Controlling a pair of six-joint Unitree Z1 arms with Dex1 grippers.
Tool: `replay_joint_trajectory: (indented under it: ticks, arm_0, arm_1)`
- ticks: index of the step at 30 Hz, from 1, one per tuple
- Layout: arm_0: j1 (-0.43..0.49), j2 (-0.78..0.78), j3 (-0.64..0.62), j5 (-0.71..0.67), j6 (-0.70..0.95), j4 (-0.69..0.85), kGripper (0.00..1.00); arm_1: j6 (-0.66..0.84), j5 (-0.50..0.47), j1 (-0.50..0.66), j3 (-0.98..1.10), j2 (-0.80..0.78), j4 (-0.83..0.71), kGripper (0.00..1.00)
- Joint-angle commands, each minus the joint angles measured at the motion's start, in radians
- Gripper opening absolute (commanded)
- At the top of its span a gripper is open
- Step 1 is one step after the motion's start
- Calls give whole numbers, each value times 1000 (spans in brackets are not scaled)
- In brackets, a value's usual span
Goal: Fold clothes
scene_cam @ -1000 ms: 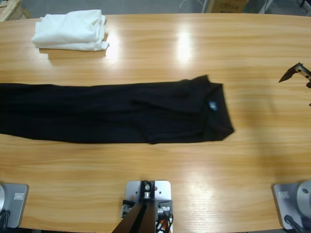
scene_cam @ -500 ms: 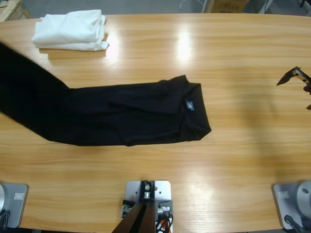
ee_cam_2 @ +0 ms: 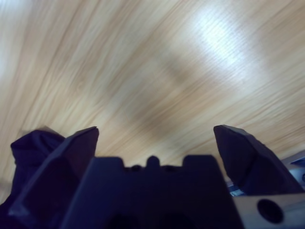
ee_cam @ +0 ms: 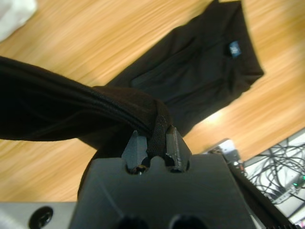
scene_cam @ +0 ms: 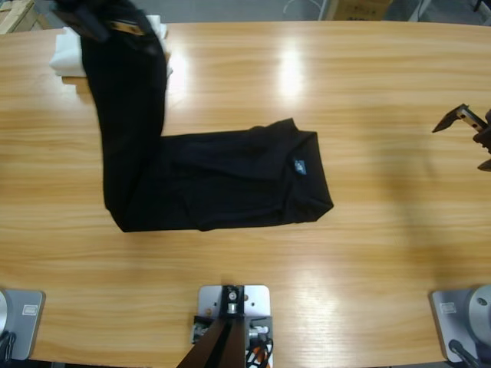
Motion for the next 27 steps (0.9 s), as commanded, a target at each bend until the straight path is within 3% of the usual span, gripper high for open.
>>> replay_joint_trajectory:
  ticks: [1,19,27]
  arm_0:
    - [-97,146,-119,-30,-50,150,0]
    - [-166,337,-326,-92,-64,149,0]
    - [-182,387,-341,-110,-63,149,0]
  arm_1:
    - [-3,13,-6,32,53,-21,1000]
    - [-6,13,-6,46,64,-32,1000]
    - [-6,15,-6,42,61,-29,1000]
